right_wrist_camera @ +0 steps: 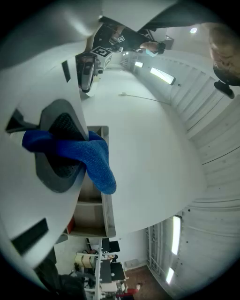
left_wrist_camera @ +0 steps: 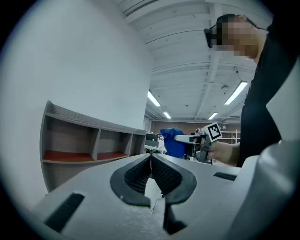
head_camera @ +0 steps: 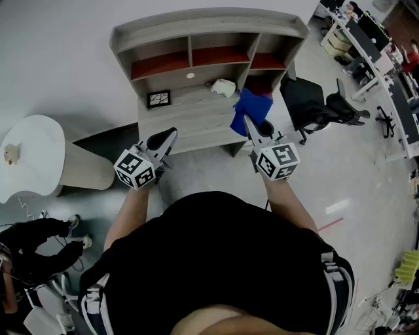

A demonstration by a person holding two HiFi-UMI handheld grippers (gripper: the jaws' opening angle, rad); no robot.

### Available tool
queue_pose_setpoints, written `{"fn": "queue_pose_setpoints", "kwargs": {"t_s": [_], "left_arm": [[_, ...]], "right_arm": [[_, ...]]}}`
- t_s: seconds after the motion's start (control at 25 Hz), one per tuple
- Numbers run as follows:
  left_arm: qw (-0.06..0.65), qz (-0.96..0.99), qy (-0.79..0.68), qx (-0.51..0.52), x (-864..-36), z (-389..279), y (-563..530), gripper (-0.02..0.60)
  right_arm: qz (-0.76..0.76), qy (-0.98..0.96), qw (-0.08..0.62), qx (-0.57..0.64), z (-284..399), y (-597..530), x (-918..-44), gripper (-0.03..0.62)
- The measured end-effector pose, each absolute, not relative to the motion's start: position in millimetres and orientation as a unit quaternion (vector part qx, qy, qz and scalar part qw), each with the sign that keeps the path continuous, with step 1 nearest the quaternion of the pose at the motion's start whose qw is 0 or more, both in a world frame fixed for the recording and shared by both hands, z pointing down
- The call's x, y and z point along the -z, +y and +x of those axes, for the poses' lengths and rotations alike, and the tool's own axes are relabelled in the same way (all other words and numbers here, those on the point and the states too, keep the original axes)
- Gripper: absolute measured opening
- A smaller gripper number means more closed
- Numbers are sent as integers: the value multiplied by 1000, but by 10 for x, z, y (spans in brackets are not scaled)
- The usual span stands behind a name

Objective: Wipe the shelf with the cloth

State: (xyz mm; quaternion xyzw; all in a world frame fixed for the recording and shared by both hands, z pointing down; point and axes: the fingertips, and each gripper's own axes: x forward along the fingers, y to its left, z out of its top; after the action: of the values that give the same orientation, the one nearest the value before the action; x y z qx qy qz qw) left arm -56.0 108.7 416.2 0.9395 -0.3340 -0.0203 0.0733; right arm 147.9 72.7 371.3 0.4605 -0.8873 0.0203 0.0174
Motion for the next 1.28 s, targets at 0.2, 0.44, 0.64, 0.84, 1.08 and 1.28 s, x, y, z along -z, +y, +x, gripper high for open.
{"fn": "queue_pose_setpoints", "kwargs": {"t_s": [0.2,0.44,0.64,0.84,1.08,1.28], "left_arm": [[66,941,-332,18,-4173,-467,1035,18],[49,940,-338,16,-4101,-357,1030,18],[43,939,-341,18,-4062,-255,1048,18],[40,937,-347,21,-4044,-183,1076,18],[38,935,-351,25,-4007,-179,1095,18],[39,936,-348,22,-4017,-262,1002,18]], "right_arm": [[461,-887,19,-15,1536,666,-3744,55],[452,-891,28,-14,1588,661,-3810,55],[434,-900,25,2,1596,705,-3778,55],[423,-906,26,-1,1612,738,-3811,57],[420,-907,32,-12,1648,742,-3863,57],[420,-907,40,-19,1616,689,-3908,57]]}}
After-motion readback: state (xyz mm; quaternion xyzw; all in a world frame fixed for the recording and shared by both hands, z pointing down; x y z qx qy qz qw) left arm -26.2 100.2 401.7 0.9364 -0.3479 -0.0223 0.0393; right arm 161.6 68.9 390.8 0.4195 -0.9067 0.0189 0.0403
